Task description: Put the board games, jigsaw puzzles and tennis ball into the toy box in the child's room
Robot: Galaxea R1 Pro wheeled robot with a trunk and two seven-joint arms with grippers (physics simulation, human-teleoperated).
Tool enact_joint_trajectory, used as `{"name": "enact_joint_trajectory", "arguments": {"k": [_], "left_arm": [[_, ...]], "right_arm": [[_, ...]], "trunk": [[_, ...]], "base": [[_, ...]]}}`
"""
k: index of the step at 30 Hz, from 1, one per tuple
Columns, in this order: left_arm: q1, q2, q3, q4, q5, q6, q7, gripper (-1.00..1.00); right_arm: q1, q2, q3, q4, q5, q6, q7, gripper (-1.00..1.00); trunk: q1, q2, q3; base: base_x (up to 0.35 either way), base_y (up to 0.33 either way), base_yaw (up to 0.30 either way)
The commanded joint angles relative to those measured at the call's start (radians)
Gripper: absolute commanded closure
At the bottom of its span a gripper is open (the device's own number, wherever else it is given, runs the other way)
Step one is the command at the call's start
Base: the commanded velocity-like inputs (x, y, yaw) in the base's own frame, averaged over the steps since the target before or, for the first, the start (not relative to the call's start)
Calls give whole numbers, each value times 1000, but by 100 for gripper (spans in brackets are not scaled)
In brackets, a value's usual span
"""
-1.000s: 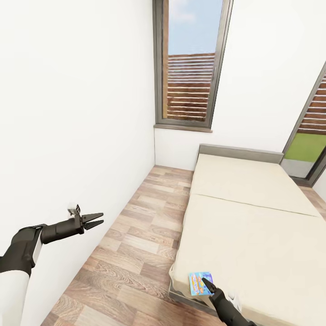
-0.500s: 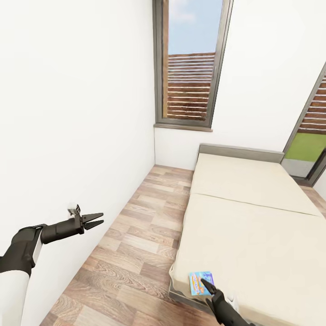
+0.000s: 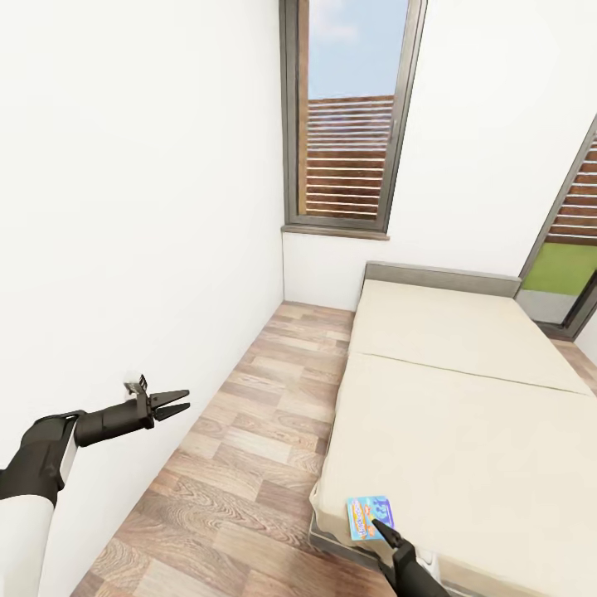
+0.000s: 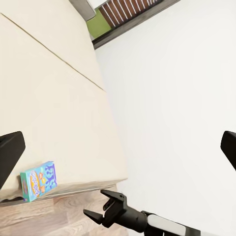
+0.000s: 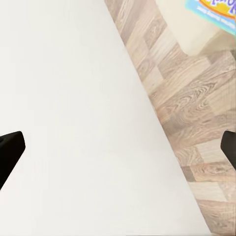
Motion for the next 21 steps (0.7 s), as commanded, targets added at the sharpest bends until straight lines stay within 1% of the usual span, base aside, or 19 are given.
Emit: {"name": "enact_joint_trajectory", "arguments": {"k": [1,7,21], "left_arm": [[-1,-1,3,-1,-11,10,-8,-100],[-1,-1,2,1,-11,12,-8,-100],[-1,0,1,4,-13,12,-8,-100]], "right_arm": [[-1,-1,1,1,-17,16,0,-100],[-1,-4,-6,5,-38,51,1,-100],[1,-10,-8,7,-42,55,3,-100]], "trunk": [[0,-1,-1],[0,-1,-1],[0,-1,-1]], "base": [[0,0,0],[0,0,0],[0,0,0]]}}
